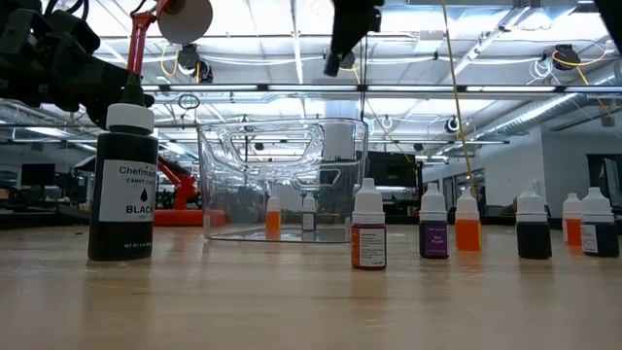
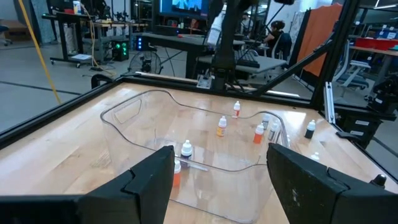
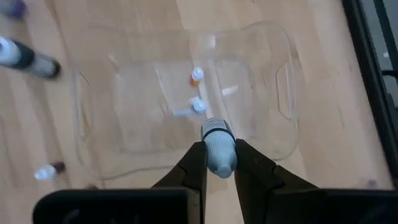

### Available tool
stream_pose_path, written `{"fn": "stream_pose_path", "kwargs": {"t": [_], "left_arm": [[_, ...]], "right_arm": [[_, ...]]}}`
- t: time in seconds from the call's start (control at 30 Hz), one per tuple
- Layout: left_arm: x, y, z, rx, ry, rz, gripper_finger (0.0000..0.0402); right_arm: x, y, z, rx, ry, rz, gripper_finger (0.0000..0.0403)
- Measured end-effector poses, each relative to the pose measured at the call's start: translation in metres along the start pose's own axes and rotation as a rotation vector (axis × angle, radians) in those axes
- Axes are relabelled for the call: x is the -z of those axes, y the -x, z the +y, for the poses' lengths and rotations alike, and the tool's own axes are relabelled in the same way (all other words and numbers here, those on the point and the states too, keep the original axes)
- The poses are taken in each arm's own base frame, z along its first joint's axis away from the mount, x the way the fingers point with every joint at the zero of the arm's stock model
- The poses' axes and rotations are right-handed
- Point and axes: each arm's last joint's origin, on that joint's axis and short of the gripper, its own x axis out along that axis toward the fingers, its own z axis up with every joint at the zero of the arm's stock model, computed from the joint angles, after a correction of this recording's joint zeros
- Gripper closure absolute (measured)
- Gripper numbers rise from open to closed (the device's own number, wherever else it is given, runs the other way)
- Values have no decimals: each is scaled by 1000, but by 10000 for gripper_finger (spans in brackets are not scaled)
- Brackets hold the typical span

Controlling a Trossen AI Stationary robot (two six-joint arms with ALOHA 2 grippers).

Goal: Pick & Place food coloring
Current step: Put the small purple food coloring bottle into the transparent bin

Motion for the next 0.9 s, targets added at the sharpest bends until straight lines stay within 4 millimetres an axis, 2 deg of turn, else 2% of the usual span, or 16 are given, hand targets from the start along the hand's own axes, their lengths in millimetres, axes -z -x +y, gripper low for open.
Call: {"fn": "stream_pose_path", "kwargs": {"t": [0.07,0.23,0.5,0.63,0.9], "left_arm": [[0,0,0,0,0,0,149],[0,0,0,0,0,0,149],[0,0,0,0,0,0,149],[0,0,0,0,0,0,149],[0,0,0,0,0,0,149]], "right_arm": [[-9,-11,3,10,27,43,361],[-20,-55,14,22,121,113,361],[-19,-123,32,-39,216,264,361],[-12,-140,30,-26,249,343,361],[-11,-151,2,-5,197,394,361]]}}
